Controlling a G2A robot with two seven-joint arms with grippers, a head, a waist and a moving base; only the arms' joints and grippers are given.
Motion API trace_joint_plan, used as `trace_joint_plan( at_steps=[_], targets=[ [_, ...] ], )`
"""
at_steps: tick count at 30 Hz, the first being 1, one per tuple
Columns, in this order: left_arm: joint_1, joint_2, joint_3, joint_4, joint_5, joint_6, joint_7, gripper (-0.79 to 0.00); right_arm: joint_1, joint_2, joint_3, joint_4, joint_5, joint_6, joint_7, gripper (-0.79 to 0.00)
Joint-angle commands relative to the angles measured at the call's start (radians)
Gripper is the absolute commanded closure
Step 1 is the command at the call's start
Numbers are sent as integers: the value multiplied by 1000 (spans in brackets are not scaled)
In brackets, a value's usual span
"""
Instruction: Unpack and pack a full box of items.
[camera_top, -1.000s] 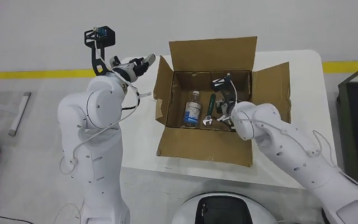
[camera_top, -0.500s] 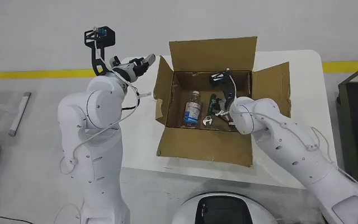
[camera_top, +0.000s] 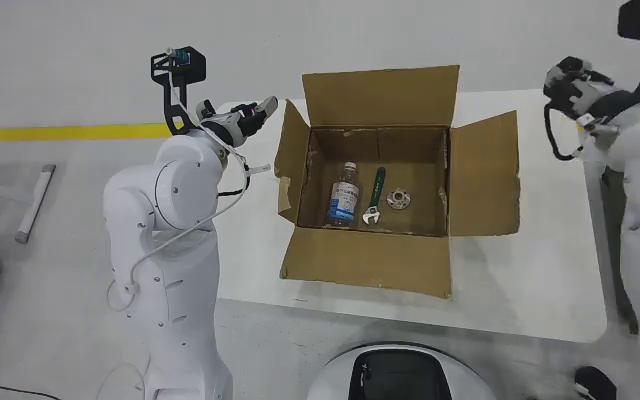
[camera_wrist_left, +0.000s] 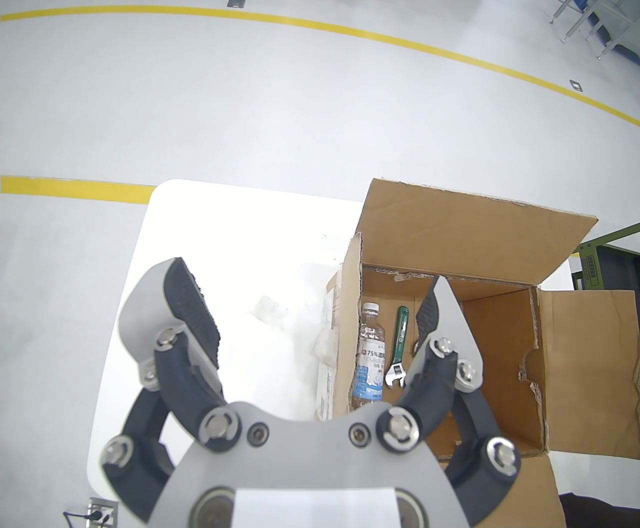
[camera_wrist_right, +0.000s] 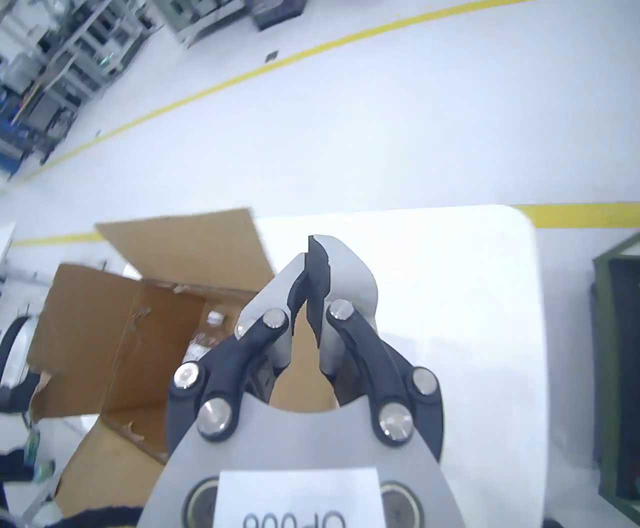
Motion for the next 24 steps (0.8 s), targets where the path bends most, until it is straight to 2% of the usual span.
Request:
trace_joint_plan(
  at_steps=[1,5,9,14,17,21,24],
  targets=[
    [0,0,0,0,0,0,0,-785,-80,1,123,24,55,36,-14,0],
    [0,0,0,0,0,0,0,-785,-222,-6,223,72,176,56,-35,0],
    [0,0,0,0,0,0,0,-785,-309,-23,189,101,374,52,-62,0],
    [0,0,0,0,0,0,0,-785,-312,-46,99,101,668,33,-103,0],
    [0,0,0,0,0,0,0,-785,-290,-51,53,93,773,7,-116,0],
    [0,0,0,0,0,0,0,-785,-250,-51,-34,44,809,-28,-101,0],
    [0,0,0,0,0,0,0,-785,-223,-48,-102,19,773,-55,-70,0]
  ],
)
